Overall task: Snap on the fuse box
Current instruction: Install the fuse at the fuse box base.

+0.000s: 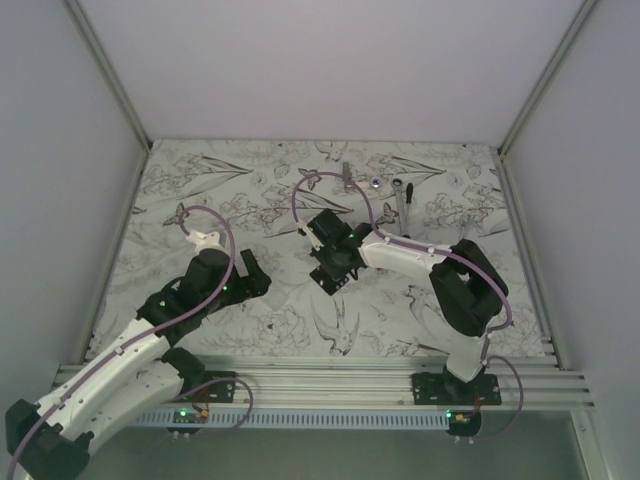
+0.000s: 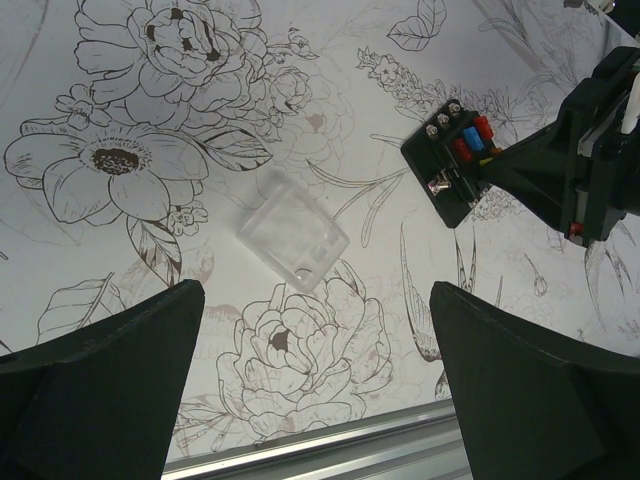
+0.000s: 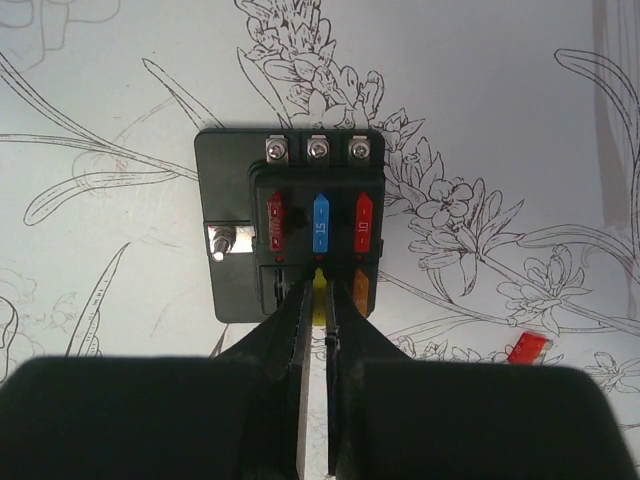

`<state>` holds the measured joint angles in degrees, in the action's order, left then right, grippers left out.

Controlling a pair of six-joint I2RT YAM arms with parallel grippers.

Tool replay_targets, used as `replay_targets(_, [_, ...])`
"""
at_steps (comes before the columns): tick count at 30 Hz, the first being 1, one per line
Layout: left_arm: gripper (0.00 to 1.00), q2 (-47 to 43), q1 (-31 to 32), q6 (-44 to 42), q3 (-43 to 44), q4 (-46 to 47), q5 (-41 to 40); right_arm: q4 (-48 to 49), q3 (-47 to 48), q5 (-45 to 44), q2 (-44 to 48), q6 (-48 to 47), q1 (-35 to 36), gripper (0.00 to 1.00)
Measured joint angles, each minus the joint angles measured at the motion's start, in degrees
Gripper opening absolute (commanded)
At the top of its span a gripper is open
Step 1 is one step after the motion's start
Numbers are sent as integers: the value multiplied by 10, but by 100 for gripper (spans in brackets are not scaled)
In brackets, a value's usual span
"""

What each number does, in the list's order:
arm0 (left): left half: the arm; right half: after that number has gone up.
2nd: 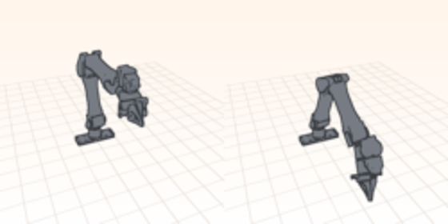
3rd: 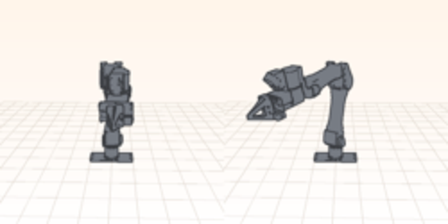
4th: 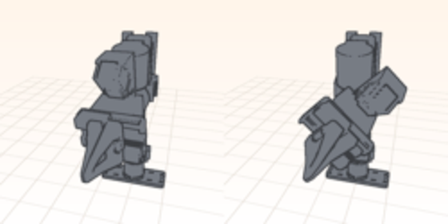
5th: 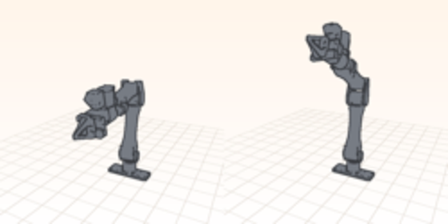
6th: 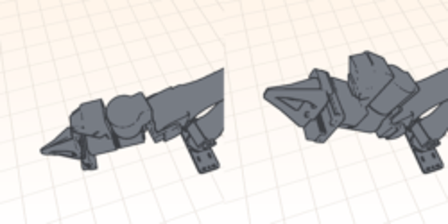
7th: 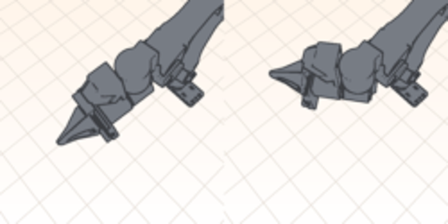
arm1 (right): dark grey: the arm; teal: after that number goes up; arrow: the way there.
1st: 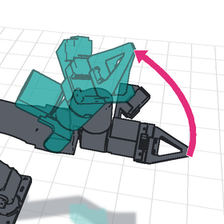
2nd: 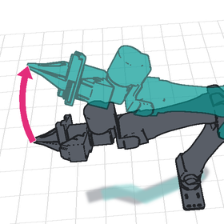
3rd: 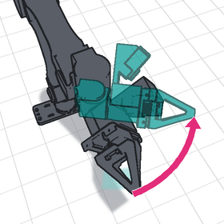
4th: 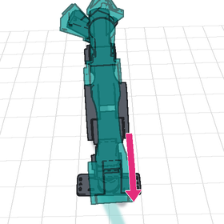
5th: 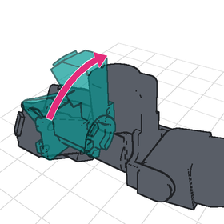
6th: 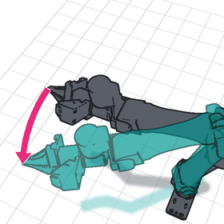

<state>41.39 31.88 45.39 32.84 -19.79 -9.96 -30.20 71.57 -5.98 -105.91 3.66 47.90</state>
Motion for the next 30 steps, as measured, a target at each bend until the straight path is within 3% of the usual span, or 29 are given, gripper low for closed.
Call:
replay_targets(8, [100, 3, 0, 0, 3, 0, 0, 19, -17, 4, 7, 1, -4, 0])
replay_targets(21, [100, 9, 0, 5, 3, 0, 9, 174, -127, 35, 58, 34, -27, 0])
replay_targets(30, [100, 10, 0, 13, 3, 0, 15, 129, -131, 33, 80, 42, -17, 27])
